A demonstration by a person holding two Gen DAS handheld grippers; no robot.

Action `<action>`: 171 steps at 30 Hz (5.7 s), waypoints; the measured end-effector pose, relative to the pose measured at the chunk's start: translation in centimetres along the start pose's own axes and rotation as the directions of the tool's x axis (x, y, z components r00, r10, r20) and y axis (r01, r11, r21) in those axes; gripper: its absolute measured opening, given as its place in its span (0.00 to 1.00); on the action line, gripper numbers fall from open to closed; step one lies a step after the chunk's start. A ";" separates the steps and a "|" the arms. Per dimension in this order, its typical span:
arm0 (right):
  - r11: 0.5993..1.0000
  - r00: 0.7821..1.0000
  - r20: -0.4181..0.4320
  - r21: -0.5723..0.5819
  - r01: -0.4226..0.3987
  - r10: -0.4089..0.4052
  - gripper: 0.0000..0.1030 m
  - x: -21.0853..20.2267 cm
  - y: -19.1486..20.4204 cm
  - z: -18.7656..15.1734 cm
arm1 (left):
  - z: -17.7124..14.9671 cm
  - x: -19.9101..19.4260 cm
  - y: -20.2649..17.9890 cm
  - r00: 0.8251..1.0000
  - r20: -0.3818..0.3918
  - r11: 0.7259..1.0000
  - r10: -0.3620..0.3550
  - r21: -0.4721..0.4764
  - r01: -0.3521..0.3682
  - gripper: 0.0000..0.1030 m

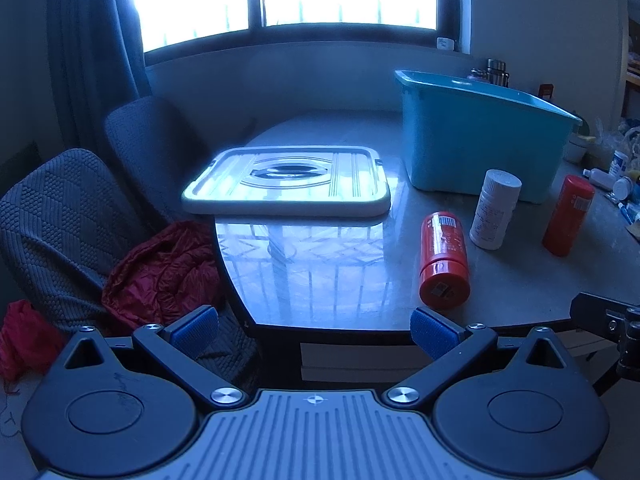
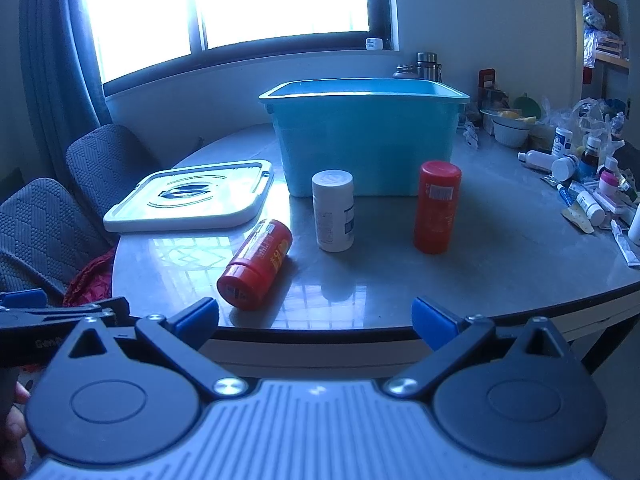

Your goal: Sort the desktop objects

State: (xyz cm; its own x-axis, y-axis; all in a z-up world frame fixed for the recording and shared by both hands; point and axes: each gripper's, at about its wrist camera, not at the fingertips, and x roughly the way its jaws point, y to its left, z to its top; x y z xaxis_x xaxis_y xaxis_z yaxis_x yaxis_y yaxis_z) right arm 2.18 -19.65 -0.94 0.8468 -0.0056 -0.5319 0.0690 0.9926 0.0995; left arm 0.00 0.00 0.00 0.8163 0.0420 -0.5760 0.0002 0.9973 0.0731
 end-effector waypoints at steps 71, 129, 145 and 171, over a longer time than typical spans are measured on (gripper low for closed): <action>0.998 0.999 -0.043 0.049 0.033 -0.031 1.00 3.0 -2.8 0.8 | 2.1 4.6 -3.4 0.997 -0.038 0.998 -0.061 0.017 0.061 1.00; 0.975 0.978 -0.084 0.103 0.197 -0.189 1.00 4.6 -7.1 0.9 | 4.1 13.1 -10.1 0.982 -0.109 0.983 -0.154 0.078 0.163 1.00; 0.971 0.975 -0.092 0.110 0.213 -0.204 1.00 5.5 -7.7 1.1 | 4.4 15.7 -11.8 0.977 -0.146 0.981 -0.155 0.092 0.170 0.99; 0.977 0.979 -0.090 0.100 0.190 -0.181 1.00 5.5 -6.9 1.1 | 3.8 15.8 -11.1 0.973 -0.142 0.979 -0.180 0.071 0.191 0.48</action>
State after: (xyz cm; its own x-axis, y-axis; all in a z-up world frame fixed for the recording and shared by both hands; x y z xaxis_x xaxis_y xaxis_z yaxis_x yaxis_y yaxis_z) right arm 6.97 -26.70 -3.65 0.7693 -0.1741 -0.6147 0.2809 0.9564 0.0806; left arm 15.08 -10.63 -6.84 0.7128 -0.1299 -0.6892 0.1969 0.9802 0.0189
